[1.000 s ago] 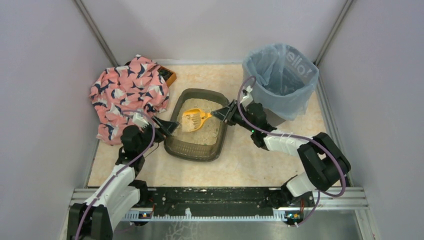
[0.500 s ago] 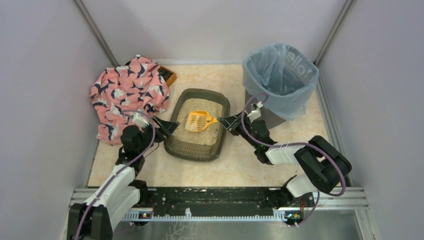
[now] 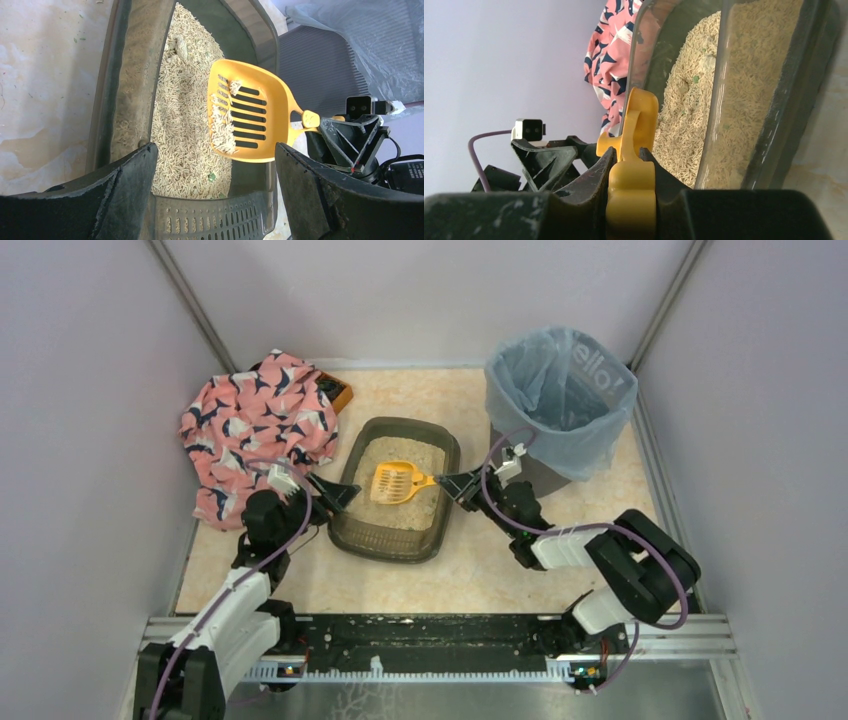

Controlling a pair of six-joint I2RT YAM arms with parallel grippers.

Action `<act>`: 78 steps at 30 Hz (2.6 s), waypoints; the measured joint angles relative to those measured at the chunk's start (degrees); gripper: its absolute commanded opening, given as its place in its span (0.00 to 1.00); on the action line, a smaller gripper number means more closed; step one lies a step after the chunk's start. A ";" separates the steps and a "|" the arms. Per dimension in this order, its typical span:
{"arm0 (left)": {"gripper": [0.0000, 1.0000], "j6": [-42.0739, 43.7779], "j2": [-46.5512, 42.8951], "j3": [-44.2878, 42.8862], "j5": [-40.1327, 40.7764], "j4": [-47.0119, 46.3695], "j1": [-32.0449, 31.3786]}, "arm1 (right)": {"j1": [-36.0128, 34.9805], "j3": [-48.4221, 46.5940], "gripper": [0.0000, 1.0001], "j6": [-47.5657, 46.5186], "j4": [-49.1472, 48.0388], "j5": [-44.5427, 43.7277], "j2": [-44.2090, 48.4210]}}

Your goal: Clean the litter box

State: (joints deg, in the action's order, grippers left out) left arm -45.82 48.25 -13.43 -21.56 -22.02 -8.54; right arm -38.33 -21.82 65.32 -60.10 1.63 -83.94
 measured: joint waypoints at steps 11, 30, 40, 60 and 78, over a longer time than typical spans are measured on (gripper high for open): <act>0.92 0.26 -0.52 0.00 0.02 0.17 0.00 | 1.44 -0.17 0.00 -2.01 -0.39 2.58 -0.20; 0.92 0.46 0.44 -0.74 -0.50 0.24 0.00 | 4.28 5.18 0.00 7.06 -20.48 10.01 -11.78; 0.92 0.44 0.28 -0.74 -0.50 0.24 0.00 | 3.15 2.73 0.00 1.73 -9.29 9.70 -0.72; 0.92 -1.05 2.32 -0.74 -1.09 -2.10 0.00 | 1.70 -15.30 0.00 -2.84 34.03 6.36 23.17; 0.92 -2.03 4.00 0.24 -1.81 -5.03 0.00 | 27.61 -28.13 0.00 -5.75 49.88 15.52 29.46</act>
State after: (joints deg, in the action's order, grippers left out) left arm -47.86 52.25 -13.19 -23.38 -27.05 -8.54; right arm -10.72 -49.95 59.57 -10.22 17.15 -54.48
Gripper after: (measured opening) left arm 0.921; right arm 0.199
